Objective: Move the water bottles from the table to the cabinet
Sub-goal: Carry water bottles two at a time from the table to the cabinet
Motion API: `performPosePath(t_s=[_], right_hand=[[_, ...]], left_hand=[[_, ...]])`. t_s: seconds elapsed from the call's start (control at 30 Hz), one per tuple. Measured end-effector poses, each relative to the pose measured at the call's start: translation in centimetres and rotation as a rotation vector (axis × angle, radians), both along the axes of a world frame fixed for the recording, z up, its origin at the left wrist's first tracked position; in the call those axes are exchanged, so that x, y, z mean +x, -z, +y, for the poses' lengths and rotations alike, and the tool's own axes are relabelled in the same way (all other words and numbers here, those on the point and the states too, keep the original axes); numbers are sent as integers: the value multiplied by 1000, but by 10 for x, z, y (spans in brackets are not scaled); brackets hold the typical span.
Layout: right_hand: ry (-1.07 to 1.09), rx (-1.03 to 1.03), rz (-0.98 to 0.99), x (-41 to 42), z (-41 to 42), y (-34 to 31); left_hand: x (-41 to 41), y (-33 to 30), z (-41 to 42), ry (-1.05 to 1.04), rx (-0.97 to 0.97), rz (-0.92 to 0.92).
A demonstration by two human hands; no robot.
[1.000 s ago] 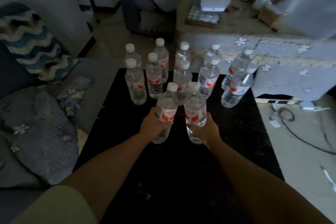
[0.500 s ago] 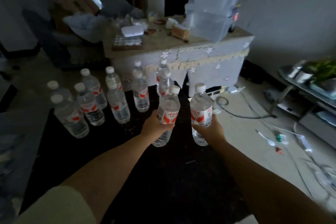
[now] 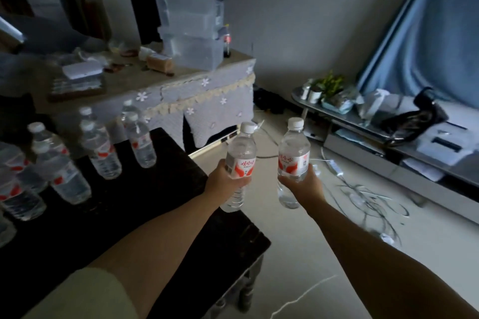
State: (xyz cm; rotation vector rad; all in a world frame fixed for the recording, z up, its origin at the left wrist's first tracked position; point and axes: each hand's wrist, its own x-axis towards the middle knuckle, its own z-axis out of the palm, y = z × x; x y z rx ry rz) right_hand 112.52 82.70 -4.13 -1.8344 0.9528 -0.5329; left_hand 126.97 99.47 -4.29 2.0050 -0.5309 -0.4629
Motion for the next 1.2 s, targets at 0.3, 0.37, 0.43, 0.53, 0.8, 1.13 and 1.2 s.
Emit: performPosePath(t_s=[0.3, 0.37, 0.43, 0.53, 0.8, 1.13, 1.2], right_hand=[[264, -11, -39, -146, -35, -11], [346, -25, -50, -175, -35, -13], [422, -45, -53, -203, -31, -17], [530, -51, -51, -239, -17, -17], [839, -68, -33, -314, 48, -21], [1120, -106, 5, -408, 104, -33], [1159, -103, 13, -429, 108, -35]], left_hand=[[-113, -7, -92, 260, 21, 26], [-134, -8, -103, 327, 23, 14], [-153, -10, -113, 413, 18, 14], [-179, -12, -122, 552, 21, 17], [-242, -30, -133, 932, -11, -17], [-350, -33, -137, 1248, -50, -43], [-372, -31, -141, 1300, -48, -54]])
